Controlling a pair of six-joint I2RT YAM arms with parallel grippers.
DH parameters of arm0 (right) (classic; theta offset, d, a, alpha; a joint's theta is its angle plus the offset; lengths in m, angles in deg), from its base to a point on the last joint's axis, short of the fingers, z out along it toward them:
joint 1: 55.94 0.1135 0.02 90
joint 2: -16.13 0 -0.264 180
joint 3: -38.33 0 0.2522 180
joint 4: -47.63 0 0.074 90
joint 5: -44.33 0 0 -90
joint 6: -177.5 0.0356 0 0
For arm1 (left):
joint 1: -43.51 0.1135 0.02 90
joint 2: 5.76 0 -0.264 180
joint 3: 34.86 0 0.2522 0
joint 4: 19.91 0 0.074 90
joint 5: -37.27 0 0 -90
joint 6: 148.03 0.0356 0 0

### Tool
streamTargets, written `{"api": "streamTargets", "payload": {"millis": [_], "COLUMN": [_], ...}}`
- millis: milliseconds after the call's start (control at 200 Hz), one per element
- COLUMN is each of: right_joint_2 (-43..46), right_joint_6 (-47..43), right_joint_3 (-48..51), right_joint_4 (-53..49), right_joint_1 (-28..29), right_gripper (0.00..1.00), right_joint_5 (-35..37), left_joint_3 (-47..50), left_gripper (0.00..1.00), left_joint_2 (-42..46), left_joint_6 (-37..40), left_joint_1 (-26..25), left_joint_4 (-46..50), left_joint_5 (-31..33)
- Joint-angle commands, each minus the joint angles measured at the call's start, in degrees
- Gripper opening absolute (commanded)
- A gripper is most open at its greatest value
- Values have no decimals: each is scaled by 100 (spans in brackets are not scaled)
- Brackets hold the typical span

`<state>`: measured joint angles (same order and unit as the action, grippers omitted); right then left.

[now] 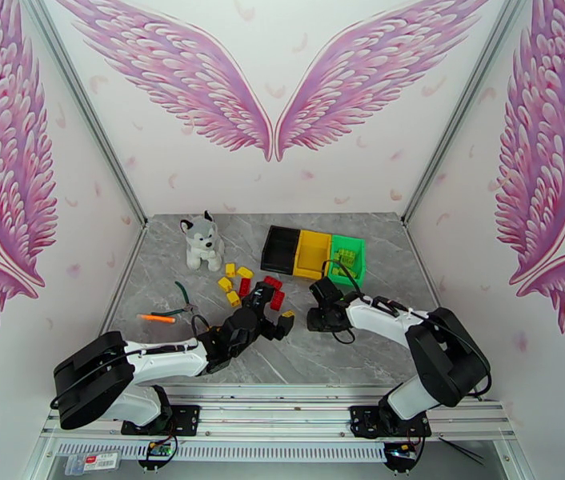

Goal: Sort the legos into containers by color

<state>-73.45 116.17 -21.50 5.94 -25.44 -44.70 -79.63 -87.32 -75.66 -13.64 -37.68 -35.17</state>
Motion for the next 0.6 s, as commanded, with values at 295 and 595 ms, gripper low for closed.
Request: {"api": "streamTargets", "payload": {"millis": [295, 595], "right_joint_2": [778, 238], "right_joint_6": [98, 323], "right_joint_3": [-461, -1815], "right_joint_4": [-198, -231], "right_joint_1": [-516, -1883], "right_gripper": [35, 35], "right_joint_5": [161, 333], "left_joint_3": [-319, -639], "left_gripper": [99, 99], "left_joint_2": [-42, -205], "left_joint_6": [695, 2228], "left_joint_1": [-483, -1704], "left_joint_4": [297, 161], "left_joint_5": [79, 1128]}}
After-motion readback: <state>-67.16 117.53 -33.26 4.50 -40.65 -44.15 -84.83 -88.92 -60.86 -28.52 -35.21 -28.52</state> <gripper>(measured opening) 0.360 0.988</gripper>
